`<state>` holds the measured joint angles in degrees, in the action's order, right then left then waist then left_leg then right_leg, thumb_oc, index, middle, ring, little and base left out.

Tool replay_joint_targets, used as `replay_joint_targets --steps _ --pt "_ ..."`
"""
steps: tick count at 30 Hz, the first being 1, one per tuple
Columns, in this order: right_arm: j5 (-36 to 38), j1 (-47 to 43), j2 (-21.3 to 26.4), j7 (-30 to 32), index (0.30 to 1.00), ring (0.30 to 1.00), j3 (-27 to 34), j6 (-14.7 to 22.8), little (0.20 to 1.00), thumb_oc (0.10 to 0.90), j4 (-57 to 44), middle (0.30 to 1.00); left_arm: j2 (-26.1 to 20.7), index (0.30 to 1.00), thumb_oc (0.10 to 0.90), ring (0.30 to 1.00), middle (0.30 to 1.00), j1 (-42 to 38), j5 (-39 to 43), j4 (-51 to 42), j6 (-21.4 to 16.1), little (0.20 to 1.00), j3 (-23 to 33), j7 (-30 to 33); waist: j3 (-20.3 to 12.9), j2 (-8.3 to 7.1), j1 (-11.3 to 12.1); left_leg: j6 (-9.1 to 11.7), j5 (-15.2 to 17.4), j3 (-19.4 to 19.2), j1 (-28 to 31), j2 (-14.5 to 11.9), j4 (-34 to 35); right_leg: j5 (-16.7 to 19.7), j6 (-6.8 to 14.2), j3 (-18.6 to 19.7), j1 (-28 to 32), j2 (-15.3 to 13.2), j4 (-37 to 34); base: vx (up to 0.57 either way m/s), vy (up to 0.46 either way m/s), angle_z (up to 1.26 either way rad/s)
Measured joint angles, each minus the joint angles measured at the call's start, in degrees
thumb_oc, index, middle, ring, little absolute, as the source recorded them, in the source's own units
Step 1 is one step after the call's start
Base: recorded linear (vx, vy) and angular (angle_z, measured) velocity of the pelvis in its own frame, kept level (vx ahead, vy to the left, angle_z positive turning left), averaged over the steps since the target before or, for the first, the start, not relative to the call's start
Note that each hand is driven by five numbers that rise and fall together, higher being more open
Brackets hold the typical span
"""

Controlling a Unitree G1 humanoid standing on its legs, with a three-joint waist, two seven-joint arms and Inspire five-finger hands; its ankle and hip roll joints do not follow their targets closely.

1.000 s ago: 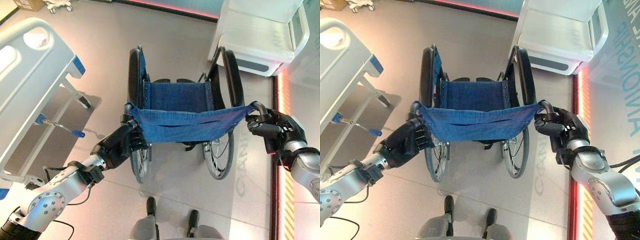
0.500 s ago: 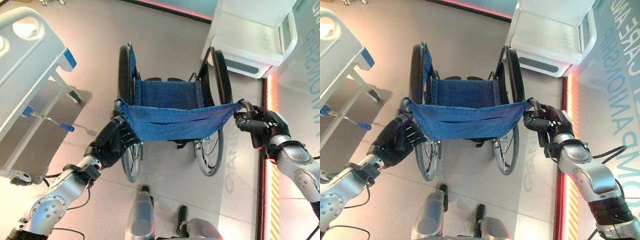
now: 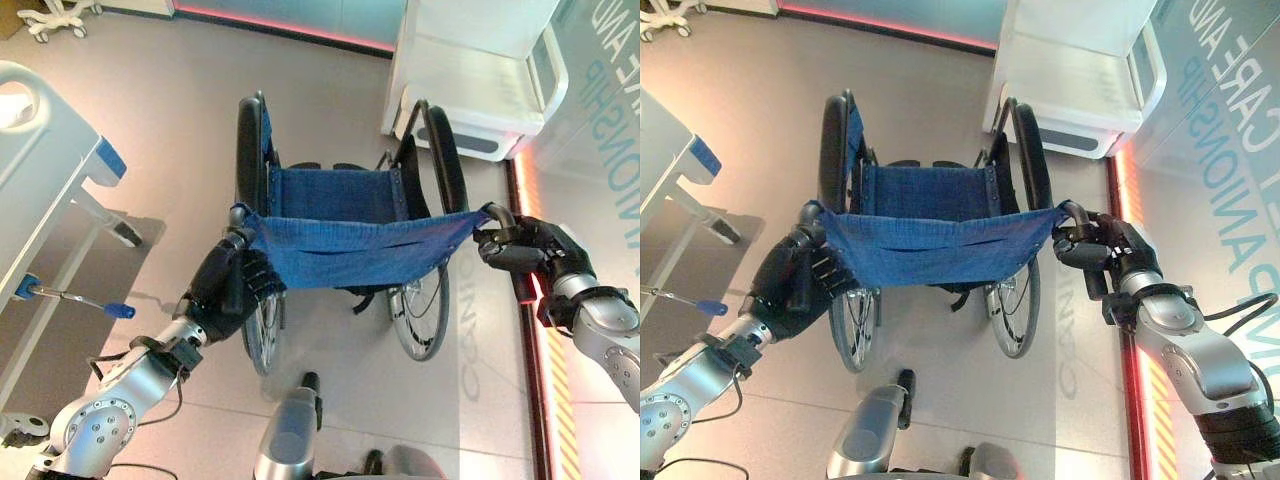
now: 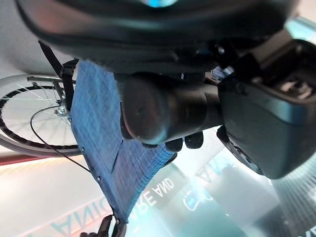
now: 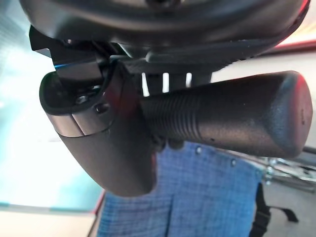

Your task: Push the wheelchair next to the bed

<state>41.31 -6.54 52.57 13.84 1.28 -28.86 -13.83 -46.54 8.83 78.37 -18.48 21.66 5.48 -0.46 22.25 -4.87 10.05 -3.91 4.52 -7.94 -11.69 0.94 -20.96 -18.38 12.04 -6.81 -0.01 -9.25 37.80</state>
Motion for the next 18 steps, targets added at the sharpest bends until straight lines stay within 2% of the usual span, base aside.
replay_joint_targets --steps 2,3,5,6,7,8,9,10,11,12,13,14,15,16,17,18 --pt "-0.59 0.09 0.05 0.00 0.300 0.300 0.13 -0.05 0.300 0.400 0.15 0.300 -0.76 0.300 0.400 0.300 0.300 -0.05 0.01 0.00 1.38 0.300 0.03 -0.23 -0.67 -0.29 0.43 -0.71 -0.86 0.06 2.17 0.85 3.77 1.75 -1.03 -0.37 -0.40 -1.03 0.92 0.28 0.003 0.00" --pt "-0.61 -0.10 0.15 0.00 0.300 0.300 0.21 0.01 0.300 0.400 0.13 0.300 -1.34 0.300 0.400 0.300 0.300 -0.05 0.04 0.00 1.46 0.300 0.03 -0.50 -0.84 -0.32 0.38 -0.81 -1.79 0.91 2.58 1.03 4.68 0.79 -1.92 -0.41 -0.27 -0.87 -1.04 0.21 -0.075 -0.07" --pt "-0.65 -2.42 0.48 -0.01 0.300 0.300 -0.04 0.03 0.300 0.400 0.26 0.300 -1.58 0.300 0.400 0.300 0.300 -0.47 0.11 0.14 1.45 0.300 0.98 -0.77 -0.83 0.04 0.71 0.08 -2.99 3.76 2.77 1.08 7.28 -1.04 -5.38 -1.71 -0.59 0.67 -9.03 0.13 -0.115 -0.21" --pt "-0.78 -4.66 0.63 -0.02 0.300 0.300 -0.81 0.03 0.300 0.400 0.87 0.300 -0.88 0.300 0.400 0.300 0.300 -1.57 0.14 1.28 1.44 0.300 1.02 -0.84 -0.84 0.96 1.34 0.81 -3.53 6.50 2.77 0.79 8.33 -1.18 -6.43 -2.71 -1.03 2.46 -15.94 0.12 -0.121 -0.36" --pt "-0.88 -7.72 1.35 -0.03 0.300 0.300 -1.92 0.04 0.300 0.400 1.78 0.300 0.19 0.300 0.400 0.300 0.300 -2.91 0.11 2.86 1.12 0.300 0.99 -0.84 -0.46 2.74 1.53 1.35 -3.88 9.67 2.78 0.11 9.55 -0.15 -7.91 -2.28 -3.38 4.65 -20.05 0.13 -0.120 -0.19" --pt "-0.89 -8.91 1.51 -0.04 0.300 0.300 -2.04 0.04 0.300 0.400 2.10 0.300 0.67 0.300 0.400 0.300 0.300 -3.86 0.02 3.65 1.08 0.300 0.78 -0.84 -0.24 4.10 0.77 2.14 -4.40 10.57 2.55 -0.50 9.52 2.59 -8.78 -1.26 -3.71 6.08 -22.06 0.22 -0.223 0.58" --pt "-1.52 -9.46 1.70 -0.02 0.300 0.300 -1.95 0.06 0.300 0.400 2.10 0.300 0.63 0.300 0.400 0.300 0.300 -5.06 -0.41 4.30 1.08 0.300 -0.16 -0.38 -0.44 5.10 -1.15 2.51 -4.69 10.68 1.54 0.13 8.92 8.53 -8.27 -2.78 -1.66 6.65 -26.22 0.25 -0.248 0.82" --pt "-1.56 -9.73 2.50 -0.02 0.300 0.300 -2.34 0.07 0.300 0.400 2.16 0.300 0.59 0.300 0.400 0.300 0.300 -5.09 -0.54 4.31 0.62 0.300 -0.49 -0.41 -0.41 5.09 -1.31 2.67 -4.47 10.02 1.56 0.27 9.62 8.26 -8.38 -3.64 -1.78 6.36 -24.82 0.30 -0.287 0.89" --pt "-1.12 -9.98 3.60 -0.04 0.300 0.300 -2.48 0.07 0.300 0.400 2.59 0.300 -0.09 0.300 0.400 0.300 0.300 -5.64 -0.57 4.30 -0.25 0.300 -1.41 -0.41 -0.19 5.06 -1.99 2.10 -3.65 9.87 2.00 -0.31 9.32 5.94 -7.30 -3.22 -5.54 5.39 -16.29 0.56 -0.351 0.44" --pt "-1.04 -10.49 3.61 -0.03 0.300 0.300 -2.33 0.07 0.300 0.400 2.93 0.300 -0.52 0.300 0.400 0.300 0.300 -6.17 -0.62 4.32 -0.34 0.300 -2.00 -0.44 0.32 5.09 -2.82 1.84 -3.57 10.64 2.34 -0.06 9.19 4.51 -6.66 -2.52 -12.10 3.81 -4.04 0.74 -0.400 0.68" --pt "-0.86 -9.96 3.84 -0.05 0.300 0.300 -2.15 0.10 0.300 0.400 2.63 0.300 -0.33 0.300 0.400 0.300 0.300 -5.75 -1.01 4.43 -0.58 0.300 -2.41 -0.55 0.42 4.98 -4.29 2.16 -2.53 13.65 2.93 1.00 8.94 3.05 -7.02 -0.87 -14.92 1.83 -4.25 0.75 -0.364 0.63" --pt "-0.68 -9.92 4.01 -0.13 0.300 0.300 -2.15 0.09 0.300 0.400 2.51 0.300 -0.14 0.300 0.400 0.300 0.300 -5.59 -1.11 4.51 -0.71 0.300 -2.45 -0.54 0.69 5.31 -4.70 1.82 -2.39 14.05 3.23 0.93 8.51 3.34 -6.70 0.29 -15.83 1.40 -5.85 0.49 -0.178 0.62" --pt "-0.55 -9.51 4.04 -0.15 0.300 0.300 -2.38 0.04 0.300 0.400 2.32 0.300 -0.40 0.300 0.400 0.300 0.300 -5.13 -1.18 4.51 -0.70 0.300 -2.46 -0.56 1.43 5.28 -4.85 2.32 -1.68 15.14 4.80 0.56 8.42 5.25 -4.42 1.85 -16.29 0.33 -11.89 0.63 -0.198 0.56" --pt "-0.29 -8.49 4.00 -0.18 0.300 0.300 -2.63 -0.03 0.300 0.400 2.22 0.300 -0.77 0.300 0.400 0.300 0.300 -4.67 -1.23 4.51 -0.70 0.300 -2.37 -0.62 1.88 4.56 -4.94 3.39 -0.06 16.00 5.82 0.20 6.67 8.96 -3.19 1.77 -15.44 -1.05 -19.92 0.60 -0.179 0.63" --pt "-0.20 -7.90 3.82 -0.18 0.300 0.300 -2.83 -0.08 0.300 0.400 2.13 0.300 -1.33 0.300 0.400 0.300 0.300 -4.62 -1.22 4.51 -0.70 0.300 -2.33 -0.59 2.05 3.78 -4.86 4.01 1.51 16.34 5.83 0.08 5.01 10.97 -2.93 1.58 -14.33 -1.75 -24.09 0.66 -0.176 0.71" --pt "-0.13 -7.94 3.36 -0.17 0.300 0.300 -3.86 -0.53 0.300 0.400 2.20 0.300 -1.68 0.300 0.400 0.300 0.300 -4.01 -1.24 4.43 -0.70 0.300 -1.60 -0.52 1.95 2.09 -4.47 5.02 4.40 16.16 5.52 -0.03 1.64 11.89 -2.55 1.20 -13.18 -2.32 -23.70 0.61 -0.132 0.70"
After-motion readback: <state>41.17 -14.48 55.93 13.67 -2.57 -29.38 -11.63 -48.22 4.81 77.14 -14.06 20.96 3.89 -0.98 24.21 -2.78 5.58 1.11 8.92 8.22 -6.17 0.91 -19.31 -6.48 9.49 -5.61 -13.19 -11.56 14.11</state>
